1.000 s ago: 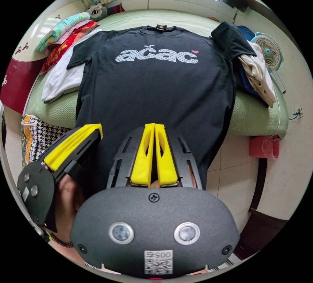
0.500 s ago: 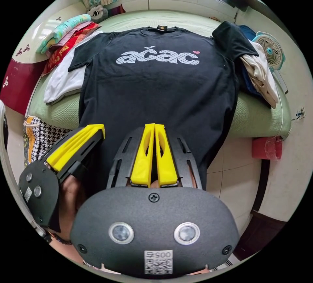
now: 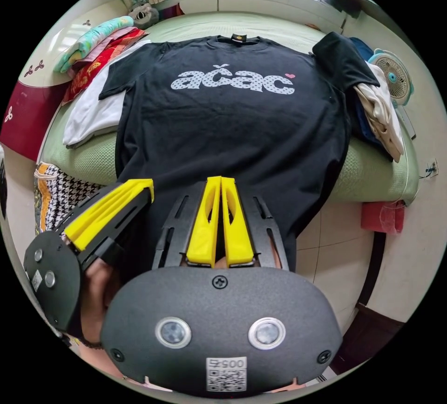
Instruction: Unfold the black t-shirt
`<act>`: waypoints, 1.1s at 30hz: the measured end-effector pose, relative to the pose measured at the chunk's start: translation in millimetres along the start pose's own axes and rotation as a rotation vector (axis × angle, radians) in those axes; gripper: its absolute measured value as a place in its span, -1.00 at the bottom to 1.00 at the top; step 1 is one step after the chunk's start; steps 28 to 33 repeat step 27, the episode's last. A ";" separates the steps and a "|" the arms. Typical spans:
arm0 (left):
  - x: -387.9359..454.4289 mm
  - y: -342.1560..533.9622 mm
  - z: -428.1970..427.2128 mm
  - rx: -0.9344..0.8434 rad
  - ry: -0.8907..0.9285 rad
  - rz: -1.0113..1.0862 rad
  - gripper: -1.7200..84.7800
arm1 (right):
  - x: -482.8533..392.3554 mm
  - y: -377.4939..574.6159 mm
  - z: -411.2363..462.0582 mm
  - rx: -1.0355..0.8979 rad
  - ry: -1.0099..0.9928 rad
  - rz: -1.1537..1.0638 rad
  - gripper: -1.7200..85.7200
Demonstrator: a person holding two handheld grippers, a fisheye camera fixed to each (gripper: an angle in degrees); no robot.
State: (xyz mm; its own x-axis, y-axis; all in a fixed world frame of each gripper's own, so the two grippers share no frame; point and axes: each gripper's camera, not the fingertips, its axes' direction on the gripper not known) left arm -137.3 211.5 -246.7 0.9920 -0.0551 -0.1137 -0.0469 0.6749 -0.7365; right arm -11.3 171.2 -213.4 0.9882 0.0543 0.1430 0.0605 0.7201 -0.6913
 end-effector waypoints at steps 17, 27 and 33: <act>-158.9 -36.1 -20.4 0.182 -0.036 -0.260 -0.96 | -23.0 -45.5 -16.0 0.071 -0.120 -0.129 -0.99; -250.4 -92.9 -15.4 0.246 0.039 -0.327 -0.84 | -132.0 -188.2 -41.4 0.314 -0.291 -0.533 -0.81; -250.4 -92.9 -15.4 0.246 0.039 -0.327 -0.84 | -132.0 -188.2 -41.4 0.314 -0.291 -0.533 -0.81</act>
